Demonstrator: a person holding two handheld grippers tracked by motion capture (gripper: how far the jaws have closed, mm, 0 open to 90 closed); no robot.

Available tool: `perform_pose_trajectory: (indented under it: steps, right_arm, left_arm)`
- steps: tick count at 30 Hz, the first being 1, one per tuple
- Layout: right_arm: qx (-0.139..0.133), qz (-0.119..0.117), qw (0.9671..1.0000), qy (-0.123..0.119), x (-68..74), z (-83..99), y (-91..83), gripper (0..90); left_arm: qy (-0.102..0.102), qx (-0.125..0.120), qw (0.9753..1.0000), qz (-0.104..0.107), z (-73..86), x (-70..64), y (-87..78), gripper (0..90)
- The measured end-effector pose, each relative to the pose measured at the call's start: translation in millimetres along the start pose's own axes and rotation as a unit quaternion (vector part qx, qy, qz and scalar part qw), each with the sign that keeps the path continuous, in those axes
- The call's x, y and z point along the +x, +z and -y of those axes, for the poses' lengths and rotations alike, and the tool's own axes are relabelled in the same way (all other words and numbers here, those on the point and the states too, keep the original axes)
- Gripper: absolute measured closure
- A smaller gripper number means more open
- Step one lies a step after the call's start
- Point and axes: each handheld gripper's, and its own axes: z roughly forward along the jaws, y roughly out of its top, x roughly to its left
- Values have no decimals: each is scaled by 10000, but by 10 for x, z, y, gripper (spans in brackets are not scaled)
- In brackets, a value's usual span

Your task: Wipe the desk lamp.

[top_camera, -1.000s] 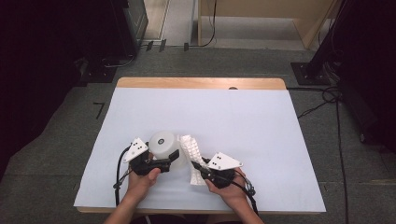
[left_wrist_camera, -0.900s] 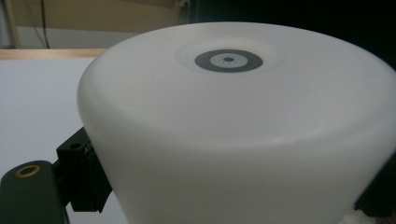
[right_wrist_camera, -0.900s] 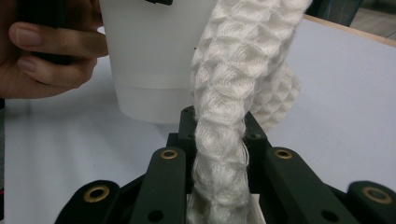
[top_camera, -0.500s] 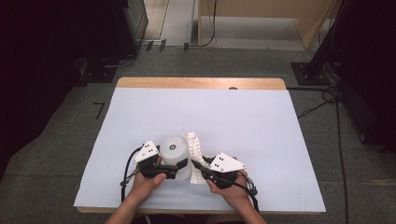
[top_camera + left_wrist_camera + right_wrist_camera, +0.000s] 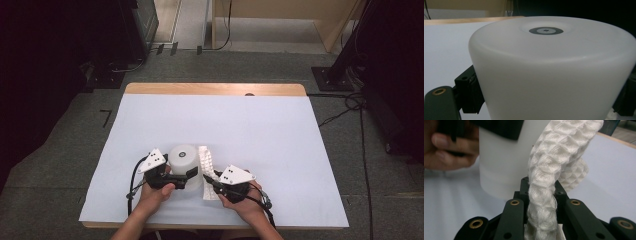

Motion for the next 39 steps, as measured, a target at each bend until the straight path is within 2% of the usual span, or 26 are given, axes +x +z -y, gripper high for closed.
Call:
perform_pose_trajectory:
  steps: [4,6,8,9,13,17,20,22,23,26,28,30,33,35,37,38,39]
  right_arm:
    - [-119,63,9999,63,-63,-36,-76,769]
    - [-42,143,9995,261,-149,-27,-88,767]
    - [187,222,9982,531,-238,12,-59,763]
    - [364,328,9957,782,-306,57,-35,757]
    - [698,580,9867,1348,-501,189,-12,716]
    - [793,957,9792,1606,-607,217,-43,555]
    - [882,1226,9744,1665,-667,199,-99,467]
    - [804,1446,9732,1595,-668,168,-152,416]
    - [775,1631,9722,1490,-661,128,-193,390]
    - [461,2100,9691,1206,-602,34,-309,349]
    - [260,2269,9673,1102,-573,-19,-379,336]
    - [136,2150,9703,1102,-554,-33,-410,396]
    - [53,1574,9831,933,-480,-36,-377,559]
    - [175,1280,9890,717,-398,-39,-304,624]
    - [304,1208,9901,644,-333,-30,-232,654]
    - [357,1213,9899,645,-324,-20,-210,653]
    - [423,1280,9882,722,-321,7,-176,626]
  left_arm:
    - [156,29,9999,-35,21,-42,50,86]
    - [251,55,9996,-143,30,-42,58,86]
    - [317,89,9991,-271,49,-27,67,87]
    - [326,113,9990,-299,54,-18,67,86]
    - [387,162,9983,-410,72,12,75,86]
    - [394,150,9980,-481,75,23,69,86]
    - [423,163,9976,-530,78,24,58,85]
    - [471,196,9972,-543,81,13,52,85]
    - [491,184,9971,-560,83,2,58,85]
    - [521,199,9967,-583,83,-10,66,85]
    - [526,204,9968,-574,83,-9,63,86]
    - [513,200,9969,-568,82,-3,61,85]
    - [527,204,9967,-586,83,-13,66,86]
    - [533,199,9967,-587,84,-18,67,86]
    - [529,207,9967,-578,83,-12,62,86]
    - [520,215,9968,-565,80,-4,57,86]
    - [500,200,9970,-564,80,-1,57,86]
